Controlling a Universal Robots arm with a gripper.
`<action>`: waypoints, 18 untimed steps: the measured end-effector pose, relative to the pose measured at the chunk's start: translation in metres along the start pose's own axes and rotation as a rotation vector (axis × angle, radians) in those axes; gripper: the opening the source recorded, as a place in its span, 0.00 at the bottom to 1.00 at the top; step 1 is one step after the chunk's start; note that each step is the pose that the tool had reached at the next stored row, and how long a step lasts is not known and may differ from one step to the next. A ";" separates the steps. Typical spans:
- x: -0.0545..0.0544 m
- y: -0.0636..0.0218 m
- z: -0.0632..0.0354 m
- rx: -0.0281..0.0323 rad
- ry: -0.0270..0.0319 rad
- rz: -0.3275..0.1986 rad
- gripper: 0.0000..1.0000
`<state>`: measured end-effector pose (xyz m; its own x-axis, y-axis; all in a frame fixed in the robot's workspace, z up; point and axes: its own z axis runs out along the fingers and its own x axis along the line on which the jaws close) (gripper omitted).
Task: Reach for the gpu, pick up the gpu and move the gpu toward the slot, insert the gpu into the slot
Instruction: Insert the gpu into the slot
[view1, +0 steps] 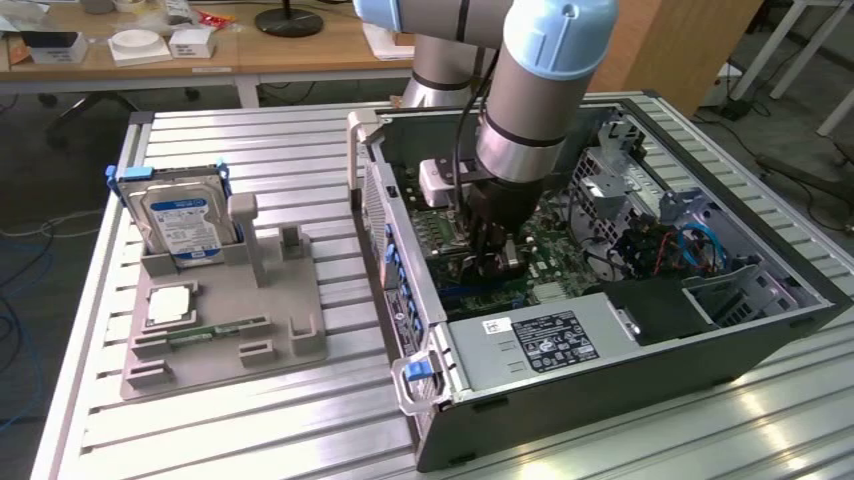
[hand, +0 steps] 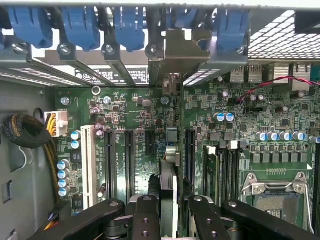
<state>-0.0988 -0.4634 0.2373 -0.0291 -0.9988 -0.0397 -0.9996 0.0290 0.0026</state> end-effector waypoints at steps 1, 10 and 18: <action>0.000 0.0000 0.0002 0.0000 -0.0002 0.000 0.27; 0.000 0.0000 0.0004 0.0001 -0.0004 0.000 0.27; 0.000 0.0000 0.0004 0.0000 -0.0004 0.000 0.27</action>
<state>-0.0988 -0.4634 0.2369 -0.0292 -0.9988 -0.0400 -0.9996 0.0291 0.0025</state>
